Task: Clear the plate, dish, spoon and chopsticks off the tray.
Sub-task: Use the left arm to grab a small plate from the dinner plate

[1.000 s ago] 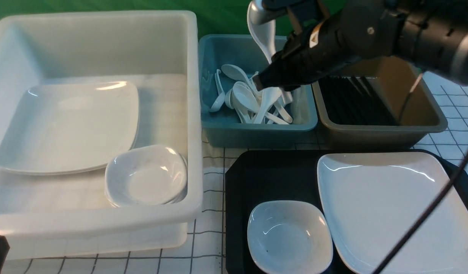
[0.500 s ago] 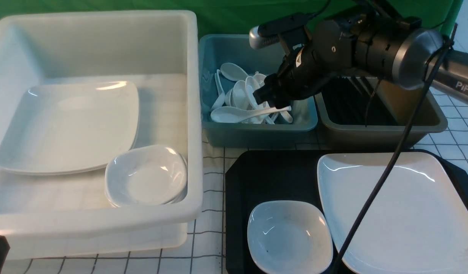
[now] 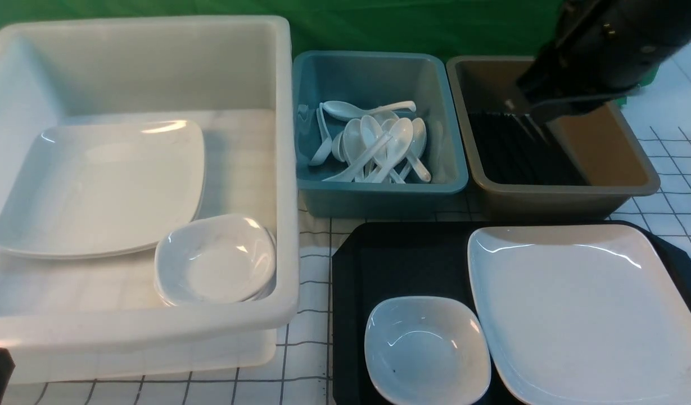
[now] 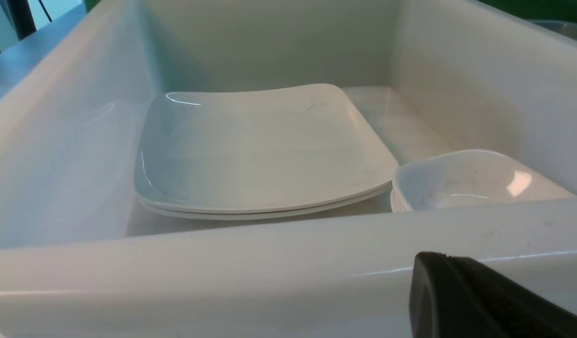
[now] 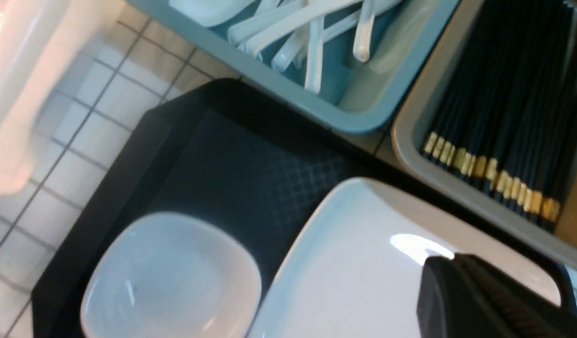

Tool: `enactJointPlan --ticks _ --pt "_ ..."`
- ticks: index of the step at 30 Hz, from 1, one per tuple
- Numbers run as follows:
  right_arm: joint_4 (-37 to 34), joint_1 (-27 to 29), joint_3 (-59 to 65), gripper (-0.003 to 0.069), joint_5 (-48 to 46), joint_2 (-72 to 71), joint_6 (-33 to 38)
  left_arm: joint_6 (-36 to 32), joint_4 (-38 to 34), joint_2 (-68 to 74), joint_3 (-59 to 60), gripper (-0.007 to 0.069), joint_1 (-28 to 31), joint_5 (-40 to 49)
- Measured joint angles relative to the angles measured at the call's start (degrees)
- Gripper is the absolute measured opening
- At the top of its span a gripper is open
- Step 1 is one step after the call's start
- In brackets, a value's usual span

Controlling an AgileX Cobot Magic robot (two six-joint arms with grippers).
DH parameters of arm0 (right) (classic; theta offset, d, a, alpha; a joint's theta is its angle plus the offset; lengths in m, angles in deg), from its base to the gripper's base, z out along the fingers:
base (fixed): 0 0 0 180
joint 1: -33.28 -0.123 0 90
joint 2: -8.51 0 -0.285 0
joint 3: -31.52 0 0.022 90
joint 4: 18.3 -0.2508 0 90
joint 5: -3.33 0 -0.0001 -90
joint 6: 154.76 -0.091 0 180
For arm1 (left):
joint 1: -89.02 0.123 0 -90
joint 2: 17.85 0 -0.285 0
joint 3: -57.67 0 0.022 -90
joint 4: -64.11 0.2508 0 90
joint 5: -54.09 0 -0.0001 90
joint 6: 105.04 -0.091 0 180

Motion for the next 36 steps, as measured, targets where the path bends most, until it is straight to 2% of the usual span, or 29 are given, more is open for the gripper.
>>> enactJointPlan --ticks 11,20,22,26,28,29,30,32,36 --pt "-0.1 0.0 25.6 0.0018 2.1 -27.8 -2.5 0.0 0.0 0.0 0.0 0.0020 0.0 0.0" --pt "-0.2 0.0 46.6 0.0031 13.8 -52.7 -7.6 0.1 1.5 0.0 0.0 0.0020 0.0 -1.4" --pt "-0.2 0.0 49.9 0.0033 16.1 -57.7 -9.1 1.1 -1.0 0.0 0.0 0.0020 0.0 -3.3" --pt "-0.2 0.0 55.2 0.0038 21.0 -64.8 -10.6 7.7 -16.7 0.0 0.0 0.0020 0.0 -6.3" --pt "-0.2 0.0 56.4 0.0041 21.9 -65.9 -11.1 11.8 -26.8 0.0 0.0 0.0020 0.0 -6.5" --pt "-0.2 0.0 56.4 0.0041 21.9 -65.9 -11.1 12.2 -26.8 0.0 0.0 0.0020 0.0 -6.5" --pt "-0.2 0.0 56.7 0.0045 21.9 -66.0 -11.8 15.4 -35.0 0.0 0.0 0.0020 0.0 -6.7" --pt "-0.2 0.0 56.7 0.0050 21.9 -66.0 -12.2 17.6 -39.2 0.0 0.0 0.0020 0.0 -6.8" --pt "-0.2 0.0 56.7 0.0057 22.0 -66.0 -12.9 21.4 -41.9 0.0 0.0 0.0020 0.0 -7.0"
